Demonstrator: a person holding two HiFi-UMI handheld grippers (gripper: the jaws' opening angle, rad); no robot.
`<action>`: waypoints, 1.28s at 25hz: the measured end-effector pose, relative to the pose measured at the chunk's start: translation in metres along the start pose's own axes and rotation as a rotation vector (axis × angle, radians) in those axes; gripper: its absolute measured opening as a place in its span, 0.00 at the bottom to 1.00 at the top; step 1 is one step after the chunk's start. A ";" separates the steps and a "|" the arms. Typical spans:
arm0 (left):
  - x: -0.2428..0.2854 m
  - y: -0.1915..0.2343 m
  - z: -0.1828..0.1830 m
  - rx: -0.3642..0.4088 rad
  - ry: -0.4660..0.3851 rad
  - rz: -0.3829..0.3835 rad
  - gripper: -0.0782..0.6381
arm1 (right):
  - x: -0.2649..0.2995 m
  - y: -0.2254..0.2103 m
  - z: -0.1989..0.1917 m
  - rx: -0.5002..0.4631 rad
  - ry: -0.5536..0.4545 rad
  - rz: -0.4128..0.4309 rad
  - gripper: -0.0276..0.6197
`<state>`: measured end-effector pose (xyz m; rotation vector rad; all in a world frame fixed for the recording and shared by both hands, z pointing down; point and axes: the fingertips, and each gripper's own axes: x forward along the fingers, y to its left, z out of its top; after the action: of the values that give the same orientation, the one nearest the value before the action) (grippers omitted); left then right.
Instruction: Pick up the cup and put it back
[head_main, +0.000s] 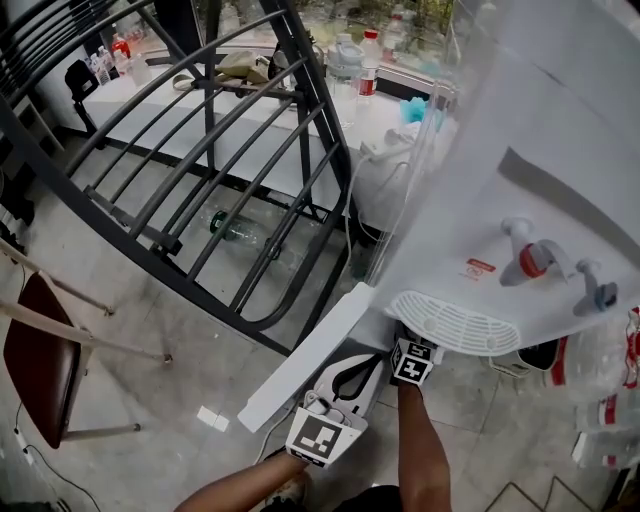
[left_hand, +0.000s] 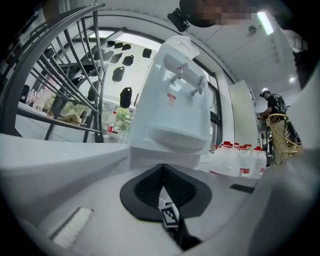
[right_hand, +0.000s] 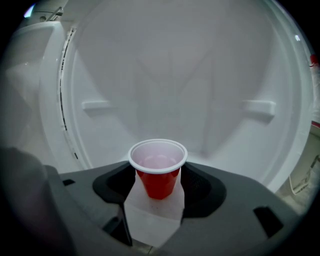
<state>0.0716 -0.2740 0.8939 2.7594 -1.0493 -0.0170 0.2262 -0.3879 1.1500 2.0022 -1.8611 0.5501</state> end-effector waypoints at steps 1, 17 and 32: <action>-0.001 -0.001 0.000 0.000 0.000 0.001 0.12 | -0.002 0.000 0.000 0.000 -0.001 0.001 0.46; -0.025 -0.022 0.016 0.030 -0.018 0.007 0.12 | -0.045 0.015 0.002 -0.008 -0.023 0.042 0.44; -0.050 -0.060 0.063 0.035 -0.060 0.009 0.12 | -0.156 0.018 0.013 -0.028 -0.038 0.139 0.44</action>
<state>0.0691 -0.2076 0.8187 2.8018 -1.0866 -0.0808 0.1996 -0.2609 1.0599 1.8879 -2.0309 0.5240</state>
